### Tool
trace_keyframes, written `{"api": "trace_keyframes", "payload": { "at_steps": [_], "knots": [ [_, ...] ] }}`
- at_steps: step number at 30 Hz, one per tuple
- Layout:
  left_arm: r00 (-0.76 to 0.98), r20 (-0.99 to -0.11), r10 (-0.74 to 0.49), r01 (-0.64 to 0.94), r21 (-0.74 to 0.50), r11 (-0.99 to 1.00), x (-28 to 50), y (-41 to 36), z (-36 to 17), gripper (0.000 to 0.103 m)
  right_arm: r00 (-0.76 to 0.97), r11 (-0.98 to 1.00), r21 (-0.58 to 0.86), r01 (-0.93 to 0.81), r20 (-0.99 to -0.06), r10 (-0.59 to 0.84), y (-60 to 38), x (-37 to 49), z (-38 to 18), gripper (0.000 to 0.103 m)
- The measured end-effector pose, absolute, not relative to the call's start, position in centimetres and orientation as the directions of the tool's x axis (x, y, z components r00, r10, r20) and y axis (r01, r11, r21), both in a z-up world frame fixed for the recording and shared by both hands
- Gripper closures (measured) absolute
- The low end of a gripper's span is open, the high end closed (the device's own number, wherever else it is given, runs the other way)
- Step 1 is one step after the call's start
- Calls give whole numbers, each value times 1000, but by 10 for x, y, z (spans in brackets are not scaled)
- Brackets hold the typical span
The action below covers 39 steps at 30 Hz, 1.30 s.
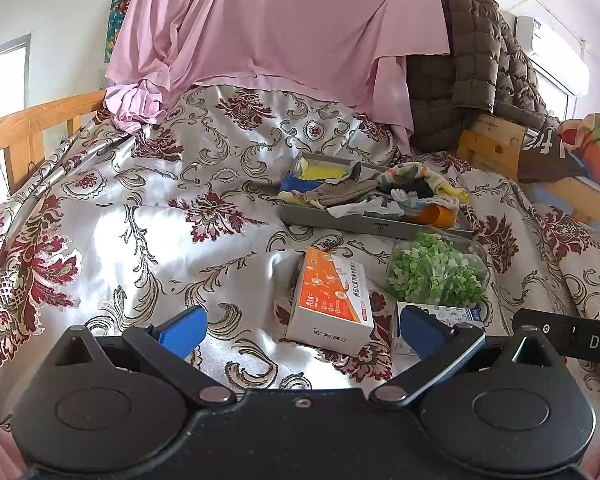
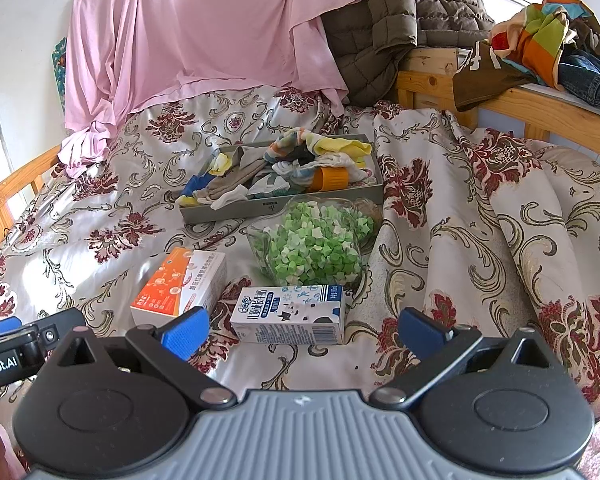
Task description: Organize soft objects
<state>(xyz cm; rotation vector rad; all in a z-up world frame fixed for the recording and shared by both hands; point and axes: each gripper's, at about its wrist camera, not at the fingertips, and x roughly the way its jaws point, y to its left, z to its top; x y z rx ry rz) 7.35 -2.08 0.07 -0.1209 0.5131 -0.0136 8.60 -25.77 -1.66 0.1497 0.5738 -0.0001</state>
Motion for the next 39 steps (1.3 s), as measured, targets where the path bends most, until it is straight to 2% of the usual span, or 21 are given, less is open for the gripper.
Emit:
{"api": "trace_keyframes", "payload": {
  "at_steps": [39],
  "knots": [
    [871, -490, -41, -15, -110, 994, 73, -16, 1, 1, 838, 989, 140, 42, -545, 41, -257, 86, -16, 0]
  ]
}}
